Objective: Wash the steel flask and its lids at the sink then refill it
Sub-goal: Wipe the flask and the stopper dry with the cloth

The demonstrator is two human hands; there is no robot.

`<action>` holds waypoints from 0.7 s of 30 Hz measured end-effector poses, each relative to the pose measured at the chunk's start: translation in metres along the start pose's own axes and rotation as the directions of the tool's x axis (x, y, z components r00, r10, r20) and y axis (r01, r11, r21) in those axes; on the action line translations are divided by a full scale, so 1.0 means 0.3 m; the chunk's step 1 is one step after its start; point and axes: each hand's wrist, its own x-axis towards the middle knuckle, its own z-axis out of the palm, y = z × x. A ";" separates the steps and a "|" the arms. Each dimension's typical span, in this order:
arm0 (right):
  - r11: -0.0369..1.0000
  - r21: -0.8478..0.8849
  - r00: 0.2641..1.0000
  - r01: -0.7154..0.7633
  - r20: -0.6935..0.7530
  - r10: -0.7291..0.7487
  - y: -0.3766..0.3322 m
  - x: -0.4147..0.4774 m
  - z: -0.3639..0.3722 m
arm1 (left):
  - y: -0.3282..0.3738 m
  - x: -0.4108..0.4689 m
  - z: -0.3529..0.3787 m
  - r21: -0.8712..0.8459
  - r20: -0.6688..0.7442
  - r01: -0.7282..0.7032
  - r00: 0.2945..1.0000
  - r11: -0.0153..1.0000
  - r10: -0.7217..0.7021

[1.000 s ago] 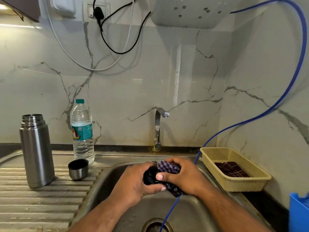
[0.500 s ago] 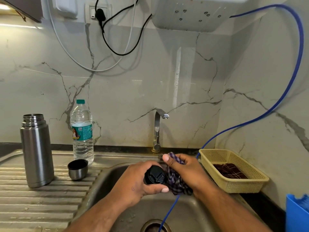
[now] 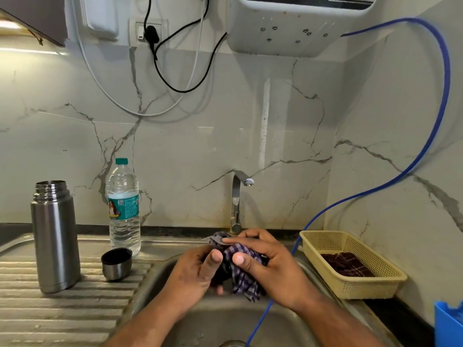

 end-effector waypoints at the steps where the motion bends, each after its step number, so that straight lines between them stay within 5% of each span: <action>1: 1.000 -0.023 1.000 0.018 -0.008 -0.018 0.004 -0.003 0.009 | -0.001 -0.002 0.021 -0.070 -0.004 0.078 0.997 0.994 -0.079; 4: 0.995 -0.078 0.998 0.066 0.031 -0.064 -0.007 -0.014 0.037 | 0.001 0.008 0.058 -0.367 -0.057 0.316 0.931 0.875 -0.360; 7: 0.973 -0.175 0.982 0.151 0.139 -0.127 -0.025 -0.015 0.044 | 0.019 0.016 0.031 -0.545 -0.061 0.346 0.892 0.763 -0.448; 11: 0.864 -0.397 0.947 0.309 0.211 -0.241 -0.001 -0.022 0.035 | 0.039 -0.006 0.007 -0.408 0.018 0.468 0.863 0.784 -0.505; 15: 0.702 -0.638 0.940 0.315 0.108 -0.323 -0.017 -0.021 0.035 | 0.040 -0.005 0.042 -0.446 0.112 0.504 0.852 0.740 -0.512; 18: 0.804 -0.510 0.951 0.304 0.111 -0.289 -0.026 -0.024 0.056 | 0.063 0.000 0.080 -0.604 0.116 0.443 0.872 0.663 -0.476; 21: 0.907 -0.394 0.988 0.145 0.002 -0.157 -0.029 -0.032 0.101 | 0.109 -0.026 0.081 -0.412 -0.061 0.363 0.904 0.836 -0.423</action>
